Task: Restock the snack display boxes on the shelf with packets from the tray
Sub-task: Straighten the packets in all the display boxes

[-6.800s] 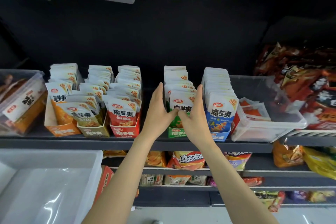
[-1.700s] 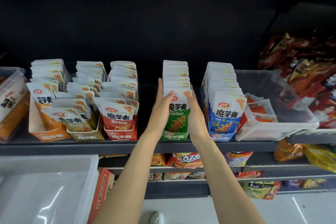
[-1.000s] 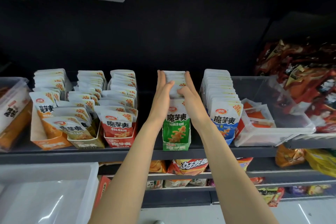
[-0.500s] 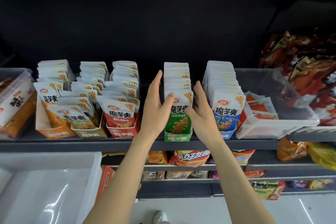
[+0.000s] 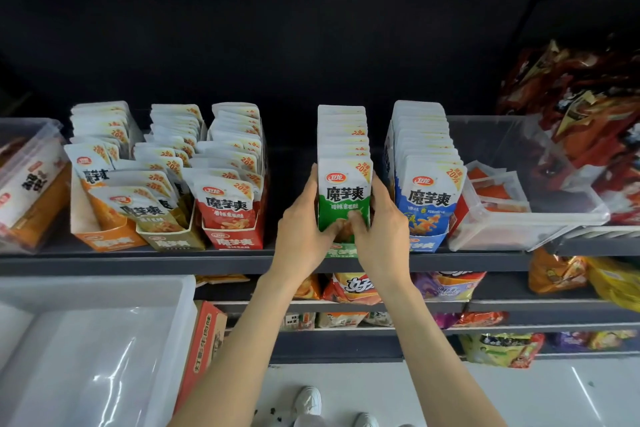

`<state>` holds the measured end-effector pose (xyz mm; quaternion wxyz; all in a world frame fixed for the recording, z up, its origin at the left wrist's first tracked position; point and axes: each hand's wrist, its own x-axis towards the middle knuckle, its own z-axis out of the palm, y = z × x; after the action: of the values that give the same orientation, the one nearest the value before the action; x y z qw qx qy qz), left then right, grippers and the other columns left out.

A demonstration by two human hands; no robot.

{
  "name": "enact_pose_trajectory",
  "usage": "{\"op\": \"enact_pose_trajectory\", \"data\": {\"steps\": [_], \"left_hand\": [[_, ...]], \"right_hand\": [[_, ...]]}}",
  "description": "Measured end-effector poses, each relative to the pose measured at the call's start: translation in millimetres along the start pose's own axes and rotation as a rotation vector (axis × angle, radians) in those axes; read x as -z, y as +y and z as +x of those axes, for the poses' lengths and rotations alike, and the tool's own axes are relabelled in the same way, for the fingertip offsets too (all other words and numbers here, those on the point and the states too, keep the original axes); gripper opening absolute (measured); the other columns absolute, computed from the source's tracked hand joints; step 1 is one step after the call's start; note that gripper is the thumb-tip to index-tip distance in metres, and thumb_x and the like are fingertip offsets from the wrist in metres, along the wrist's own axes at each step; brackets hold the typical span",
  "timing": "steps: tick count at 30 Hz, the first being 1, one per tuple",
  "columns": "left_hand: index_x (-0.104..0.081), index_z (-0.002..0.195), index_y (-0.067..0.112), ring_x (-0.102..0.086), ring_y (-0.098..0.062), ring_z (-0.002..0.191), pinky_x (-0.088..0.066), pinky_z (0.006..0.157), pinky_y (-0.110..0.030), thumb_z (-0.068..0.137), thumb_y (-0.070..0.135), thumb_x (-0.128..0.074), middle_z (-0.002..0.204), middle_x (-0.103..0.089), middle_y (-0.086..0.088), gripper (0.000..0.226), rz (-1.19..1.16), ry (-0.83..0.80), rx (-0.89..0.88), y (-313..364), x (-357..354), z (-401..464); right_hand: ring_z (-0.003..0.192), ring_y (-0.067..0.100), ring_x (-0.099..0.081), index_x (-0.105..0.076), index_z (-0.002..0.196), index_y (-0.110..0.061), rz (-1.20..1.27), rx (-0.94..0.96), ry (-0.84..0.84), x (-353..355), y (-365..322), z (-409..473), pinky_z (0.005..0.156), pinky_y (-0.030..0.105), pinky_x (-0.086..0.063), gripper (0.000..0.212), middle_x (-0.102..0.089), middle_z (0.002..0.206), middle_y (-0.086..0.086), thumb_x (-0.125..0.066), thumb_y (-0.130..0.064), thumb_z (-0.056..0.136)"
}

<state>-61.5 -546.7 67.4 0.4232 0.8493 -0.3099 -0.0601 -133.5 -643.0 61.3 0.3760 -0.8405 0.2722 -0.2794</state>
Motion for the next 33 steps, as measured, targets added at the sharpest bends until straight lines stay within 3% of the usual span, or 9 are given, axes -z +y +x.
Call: {"op": "enact_pose_trajectory", "data": {"steps": [6,10,12,15,18,22,25,29,33], "left_hand": [[-0.024,0.149,0.025,-0.055,-0.013,0.118,-0.05,0.093,-0.032,0.079,0.012,-0.074,0.132,-0.057,0.004,0.086,-0.036,0.021,-0.023,5,-6,3],[-0.02,0.15,0.028,-0.049,-0.003,0.12,-0.046,0.094,-0.023,0.086,0.014,-0.067,0.137,-0.052,0.008,0.081,-0.124,-0.023,-0.004,6,-7,1],[-0.015,0.151,0.03,-0.046,-0.006,0.126,-0.042,0.101,-0.029,0.09,0.013,-0.061,0.14,-0.049,0.008,0.078,-0.185,-0.054,0.032,5,-7,2],[-0.006,0.15,0.036,-0.046,-0.007,0.127,-0.042,0.101,-0.032,0.089,0.007,-0.06,0.143,-0.046,0.011,0.087,-0.183,-0.128,0.045,0,-6,2],[0.0,0.149,0.04,-0.043,-0.006,0.129,-0.042,0.09,-0.013,0.086,0.0,-0.061,0.146,-0.041,0.012,0.097,-0.163,-0.175,0.038,-5,-7,2],[-0.002,0.148,0.038,-0.029,0.007,0.128,-0.031,0.082,0.003,0.087,-0.005,-0.057,0.149,-0.035,0.011,0.092,-0.222,-0.199,0.028,0,-8,5],[-0.004,0.149,0.033,-0.024,0.017,0.119,-0.026,0.083,0.007,0.088,-0.005,-0.056,0.15,-0.034,0.008,0.089,-0.231,-0.191,-0.011,4,-11,9],[-0.001,0.144,0.041,-0.025,-0.002,0.137,-0.027,0.098,-0.01,0.087,-0.005,-0.057,0.153,-0.028,0.008,0.092,-0.224,-0.197,-0.019,9,-15,11],[-0.004,0.147,0.039,-0.023,0.01,0.127,-0.025,0.092,-0.002,0.086,-0.005,-0.057,0.152,-0.029,0.01,0.092,-0.217,-0.202,-0.022,9,-17,13]], "right_hand": [[0.106,0.022,-0.061,-0.028,0.149,-0.014,-0.052,-0.054,0.05,1,-5,-5,0.082,0.028,-0.049,0.067,-0.06,0.125,0.008,-0.056,-0.002,0.09],[0.086,0.002,-0.053,-0.02,0.15,-0.013,-0.003,-0.049,0.029,0,-9,-12,0.068,0.005,-0.039,0.067,-0.056,0.128,0.007,-0.053,-0.006,0.093],[0.081,-0.001,-0.045,-0.016,0.151,-0.011,0.007,-0.031,0.015,1,-9,-16,0.065,-0.001,-0.036,0.069,-0.054,0.13,0.007,-0.054,-0.008,0.093],[0.086,0.009,-0.053,-0.011,0.152,-0.011,-0.086,-0.014,-0.019,10,-7,-28,0.069,0.011,-0.04,0.072,-0.057,0.126,0.008,-0.054,-0.012,0.094],[0.092,0.022,-0.065,-0.03,0.147,-0.008,-0.213,0.041,0.028,18,-4,-39,0.069,0.03,-0.052,0.063,-0.061,0.124,0.009,-0.06,-0.012,0.091],[0.08,0.021,-0.07,-0.069,0.106,-0.01,-0.331,0.239,0.14,26,2,-46,0.061,0.03,-0.057,0.033,-0.07,0.109,0.006,-0.077,-0.003,0.074],[0.081,0.021,-0.069,-0.075,0.09,-0.011,-0.445,0.29,0.113,26,6,-45,0.052,0.031,-0.056,0.03,-0.073,0.093,0.002,-0.083,0.002,0.063],[0.077,0.02,-0.067,-0.074,0.08,-0.011,-0.475,0.291,0.1,26,8,-41,0.045,0.029,-0.054,0.026,-0.071,0.082,0.001,-0.084,0.003,0.061],[0.076,0.02,-0.066,-0.074,0.08,-0.012,-0.508,0.287,0.098,27,9,-41,0.044,0.028,-0.052,0.024,-0.071,0.08,0.001,-0.085,-0.001,0.061]]}}
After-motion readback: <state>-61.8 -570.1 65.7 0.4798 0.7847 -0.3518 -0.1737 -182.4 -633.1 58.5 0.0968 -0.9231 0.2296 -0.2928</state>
